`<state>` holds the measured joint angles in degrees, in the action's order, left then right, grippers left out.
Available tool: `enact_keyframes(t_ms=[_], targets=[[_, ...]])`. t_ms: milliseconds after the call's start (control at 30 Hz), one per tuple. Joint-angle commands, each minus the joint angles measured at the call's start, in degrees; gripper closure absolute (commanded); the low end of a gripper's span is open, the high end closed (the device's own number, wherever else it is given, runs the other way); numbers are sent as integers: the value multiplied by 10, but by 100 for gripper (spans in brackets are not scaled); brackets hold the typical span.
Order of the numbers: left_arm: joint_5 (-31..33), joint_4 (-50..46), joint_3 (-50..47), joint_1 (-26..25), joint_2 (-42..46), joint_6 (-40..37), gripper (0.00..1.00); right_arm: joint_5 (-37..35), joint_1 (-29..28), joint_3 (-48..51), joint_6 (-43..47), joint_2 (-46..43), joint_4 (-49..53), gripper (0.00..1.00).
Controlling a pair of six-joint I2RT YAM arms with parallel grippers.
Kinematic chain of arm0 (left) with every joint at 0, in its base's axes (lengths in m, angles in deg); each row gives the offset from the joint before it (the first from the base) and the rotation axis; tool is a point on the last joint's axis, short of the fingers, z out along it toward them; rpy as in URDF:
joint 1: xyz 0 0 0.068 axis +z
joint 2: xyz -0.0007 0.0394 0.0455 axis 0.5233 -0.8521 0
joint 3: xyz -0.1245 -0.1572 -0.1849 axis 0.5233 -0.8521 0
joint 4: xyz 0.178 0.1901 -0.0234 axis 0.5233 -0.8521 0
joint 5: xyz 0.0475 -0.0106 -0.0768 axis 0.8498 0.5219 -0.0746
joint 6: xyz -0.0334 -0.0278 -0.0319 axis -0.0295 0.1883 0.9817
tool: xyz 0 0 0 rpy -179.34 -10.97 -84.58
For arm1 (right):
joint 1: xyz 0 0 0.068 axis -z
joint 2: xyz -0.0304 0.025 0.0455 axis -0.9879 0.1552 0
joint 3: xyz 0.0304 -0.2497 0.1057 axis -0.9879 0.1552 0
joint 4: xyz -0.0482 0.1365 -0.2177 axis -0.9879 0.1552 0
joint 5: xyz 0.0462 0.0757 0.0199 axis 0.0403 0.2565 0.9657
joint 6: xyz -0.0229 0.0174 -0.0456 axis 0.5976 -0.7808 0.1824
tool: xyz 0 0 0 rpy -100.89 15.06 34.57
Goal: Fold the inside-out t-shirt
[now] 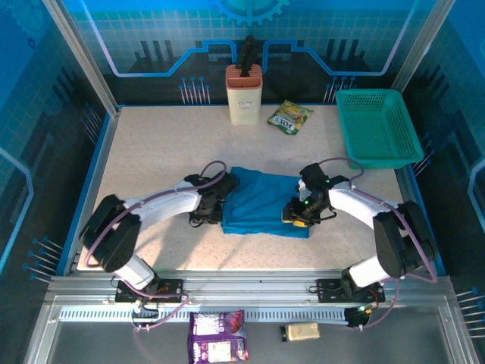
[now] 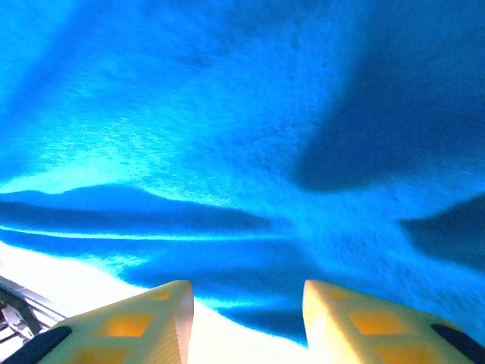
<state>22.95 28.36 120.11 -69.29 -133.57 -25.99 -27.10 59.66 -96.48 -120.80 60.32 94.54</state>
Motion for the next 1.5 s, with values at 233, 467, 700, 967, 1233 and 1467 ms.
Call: enact_keyframes(t_ms=[233,467,700,967,1233,1467], targets=[[-228,191,-78,22,37,65,53,-70,56,-17,58,-53,105,57],[-209,182,-93,22,21,67,56,-43,62,15,70,-18,73,55],[-211,195,-94,23,10,68,75,-56,62,37,72,10,50,56],[-218,170,-70,21,56,61,100,-57,61,37,75,14,44,100],[-264,169,-104,22,91,67,100,-90,68,31,77,4,71,100],[-256,188,-145,24,27,57,91,-89,70,35,68,5,65,100]])
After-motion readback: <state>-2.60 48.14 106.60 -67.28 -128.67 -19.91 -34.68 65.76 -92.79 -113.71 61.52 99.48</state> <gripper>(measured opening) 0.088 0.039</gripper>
